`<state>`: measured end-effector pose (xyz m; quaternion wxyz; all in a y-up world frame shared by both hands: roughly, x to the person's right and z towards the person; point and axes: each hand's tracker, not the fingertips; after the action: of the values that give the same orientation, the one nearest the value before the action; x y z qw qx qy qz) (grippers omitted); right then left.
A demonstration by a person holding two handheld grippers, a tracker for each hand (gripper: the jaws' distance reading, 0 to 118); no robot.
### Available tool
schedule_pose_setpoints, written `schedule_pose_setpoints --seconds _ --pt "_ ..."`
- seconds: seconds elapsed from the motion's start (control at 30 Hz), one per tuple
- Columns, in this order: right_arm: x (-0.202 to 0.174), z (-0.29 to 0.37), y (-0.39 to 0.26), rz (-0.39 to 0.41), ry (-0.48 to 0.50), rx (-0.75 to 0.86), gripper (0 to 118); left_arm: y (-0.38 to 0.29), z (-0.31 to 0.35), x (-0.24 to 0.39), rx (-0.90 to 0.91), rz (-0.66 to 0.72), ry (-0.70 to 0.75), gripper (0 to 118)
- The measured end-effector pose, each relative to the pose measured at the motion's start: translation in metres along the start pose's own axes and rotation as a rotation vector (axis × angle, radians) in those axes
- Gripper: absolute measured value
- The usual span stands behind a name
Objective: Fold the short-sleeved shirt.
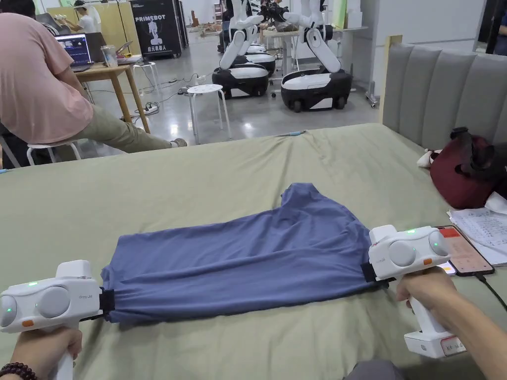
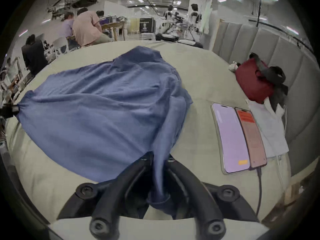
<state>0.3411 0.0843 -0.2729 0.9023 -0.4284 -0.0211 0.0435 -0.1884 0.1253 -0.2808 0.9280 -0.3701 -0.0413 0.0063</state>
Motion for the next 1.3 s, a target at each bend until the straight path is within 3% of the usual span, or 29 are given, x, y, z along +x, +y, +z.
schedule_pose_setpoints --seconds 0.13,0.2,0.37,0.57,0.63,0.67,0.7,0.73,0.77,0.8,0.83,0.9,0.93,0.97,1.0,1.03,1.07,1.1,1.13,1.3 --pt "0.003 0.029 -0.014 -0.03 0.018 0.016 9 -0.011 0.03 -0.007 0.02 0.019 -0.022 2" --pt "0.004 0.049 -0.024 -0.093 0.053 0.032 9 -0.021 0.049 -0.008 0.017 0.025 -0.014 2" --pt "0.009 0.076 -0.058 -0.051 0.056 0.049 9 -0.061 0.072 -0.013 0.006 -0.002 -0.035 2" --pt "0.005 0.032 -0.079 -0.016 0.037 -0.02 10 -0.089 0.034 -0.011 -0.079 0.035 -0.025 2" --pt "0.002 0.039 -0.073 -0.009 0.019 -0.018 19 -0.088 0.036 -0.01 -0.058 0.036 -0.018 6" --pt "0.002 0.042 -0.07 0.016 0.012 -0.012 33 -0.085 0.038 -0.01 -0.057 0.039 -0.018 17" --pt "0.002 0.046 -0.069 0.038 0.0 0.005 73 -0.083 0.04 -0.011 -0.048 0.034 -0.022 46" --pt "0.005 0.051 -0.067 0.041 -0.008 0.009 103 -0.08 0.042 -0.012 -0.03 0.005 -0.019 76" --pt "0.004 0.059 -0.062 0.039 -0.011 0.008 118 -0.077 0.045 -0.012 -0.014 -0.019 0.008 109" --pt "0.005 0.065 -0.06 0.032 -0.012 0.026 112 -0.075 0.046 -0.013 -0.001 -0.024 0.031 116" --pt "0.001 0.074 -0.054 0.017 -0.001 0.102 110 -0.072 0.049 -0.016 0.019 -0.009 0.017 108" --pt "0.001 0.081 -0.043 0.018 0.014 0.099 109 -0.063 0.06 -0.021 0.101 0.043 -0.034 96" --pt "-0.004 0.085 -0.035 0.022 0.012 0.092 101 -0.056 0.062 -0.022 0.07 0.087 -0.029 79" --pt "-0.01 0.086 -0.028 0.028 -0.002 0.089 85 -0.049 0.063 -0.023 0.043 0.12 -0.017 51" --pt "-0.015 0.088 -0.022 0.032 -0.014 0.101 78 -0.043 0.065 -0.022 0.048 0.129 -0.017 51" --pt "-0.009 0.093 -0.018 0.037 -0.016 0.118 70 -0.039 0.065 -0.021 0.061 0.115 -0.02 41" --pt "-0.012 0.092 -0.011 0.039 -0.016 0.131 50 -0.033 0.064 -0.019 0.072 0.093 -0.011 19" --pt "-0.015 0.09 -0.005 0.034 -0.018 0.135 14 -0.027 0.061 -0.016 0.081 0.06 0.014 0" --pt "-0.02 0.086 0.002 0.025 -0.024 0.136 2 -0.019 0.058 -0.013 0.087 0.035 0.027 0" --pt "-0.012 0.073 0.026 0.015 -0.013 0.13 0 0.025 0.037 -0.01 0.084 0.058 -0.016 0"
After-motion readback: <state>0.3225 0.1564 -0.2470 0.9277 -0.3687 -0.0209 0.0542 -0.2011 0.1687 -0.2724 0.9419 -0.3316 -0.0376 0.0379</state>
